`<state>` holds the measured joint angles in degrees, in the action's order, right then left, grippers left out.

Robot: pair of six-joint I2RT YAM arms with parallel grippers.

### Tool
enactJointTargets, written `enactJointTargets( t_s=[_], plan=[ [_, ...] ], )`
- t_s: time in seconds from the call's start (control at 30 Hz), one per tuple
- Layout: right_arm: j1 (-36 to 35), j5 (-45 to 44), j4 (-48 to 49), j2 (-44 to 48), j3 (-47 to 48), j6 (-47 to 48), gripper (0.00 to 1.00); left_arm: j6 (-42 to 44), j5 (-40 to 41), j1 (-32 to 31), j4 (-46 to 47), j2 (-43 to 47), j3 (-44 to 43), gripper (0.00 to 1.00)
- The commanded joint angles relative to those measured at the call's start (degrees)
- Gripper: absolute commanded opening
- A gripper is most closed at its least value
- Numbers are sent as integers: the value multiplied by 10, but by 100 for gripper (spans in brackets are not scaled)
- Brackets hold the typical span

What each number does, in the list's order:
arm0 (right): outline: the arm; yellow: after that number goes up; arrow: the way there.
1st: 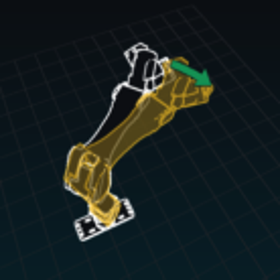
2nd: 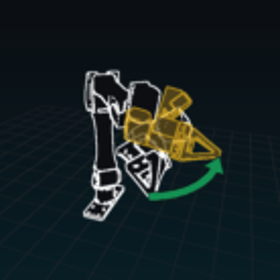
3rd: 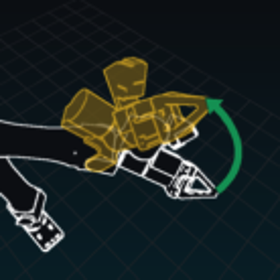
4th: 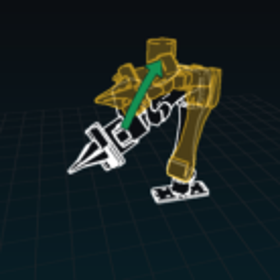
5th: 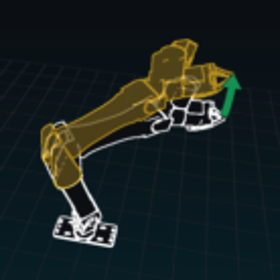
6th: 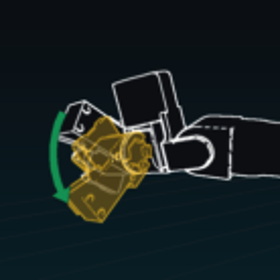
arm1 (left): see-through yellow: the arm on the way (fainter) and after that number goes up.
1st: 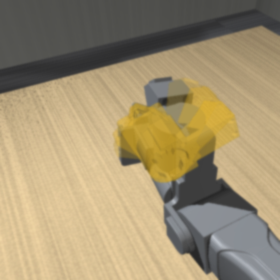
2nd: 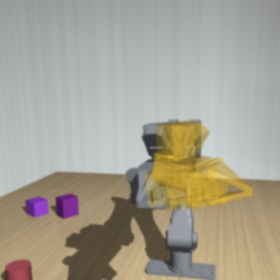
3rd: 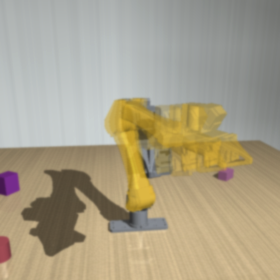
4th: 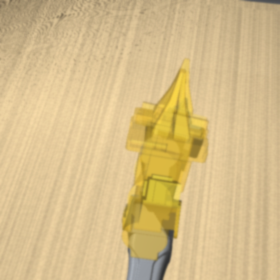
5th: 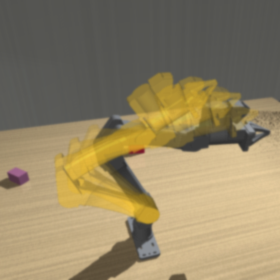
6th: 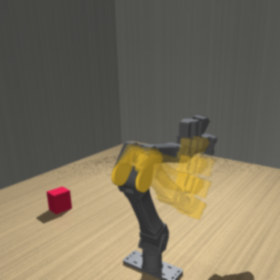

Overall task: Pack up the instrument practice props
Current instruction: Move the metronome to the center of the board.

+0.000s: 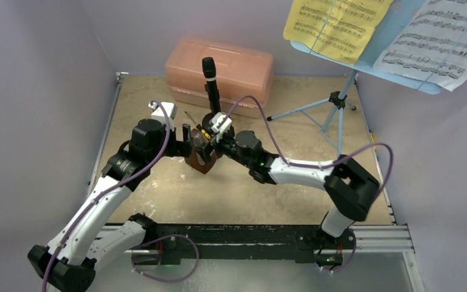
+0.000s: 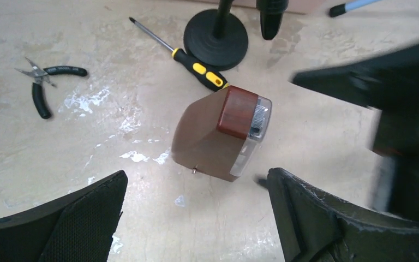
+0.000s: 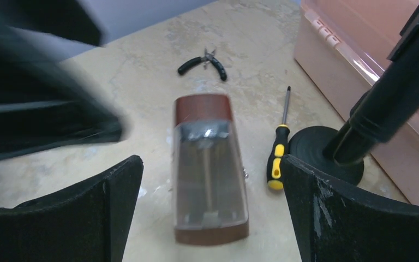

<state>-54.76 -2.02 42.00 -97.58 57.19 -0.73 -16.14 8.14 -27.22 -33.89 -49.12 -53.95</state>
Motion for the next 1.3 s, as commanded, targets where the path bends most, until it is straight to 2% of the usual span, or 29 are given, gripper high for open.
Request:
enactJointTargets(
  t_s=[0.0, 0.2, 0.43, 0.63, 0.7, 0.8, 1.17, 1.27],
  plan=[
    [-17, 15, 25, 108, -88, 32, 98, -21, -14, 8, 45, -43, -18, 99],
    [-16, -27, 40, 200, -185, 38, 98, -29, -61, 8, 93, -94, -15, 99],
    [-11, -61, 72, 247, -247, 45, 98, -19, -64, 9, 139, -182, -28, 98],
    [-7, -77, 91, 266, -277, 49, 98, -25, -59, 9, 131, -239, -54, 77],
    [-6, -82, 94, 272, -284, 49, 98, -27, -39, 9, 127, -233, -56, 67],
    [-5, -89, 106, 280, -297, 50, 98, -24, 12, 9, 103, -223, -65, 47],
    [-4, -98, 144, 284, -325, 32, 98, -4, 325, 25, -13, -211, -124, 29],
    [-4, -100, 163, 298, -342, 29, 98, 9, 348, 69, -8, -215, -131, 26]
  ],
)
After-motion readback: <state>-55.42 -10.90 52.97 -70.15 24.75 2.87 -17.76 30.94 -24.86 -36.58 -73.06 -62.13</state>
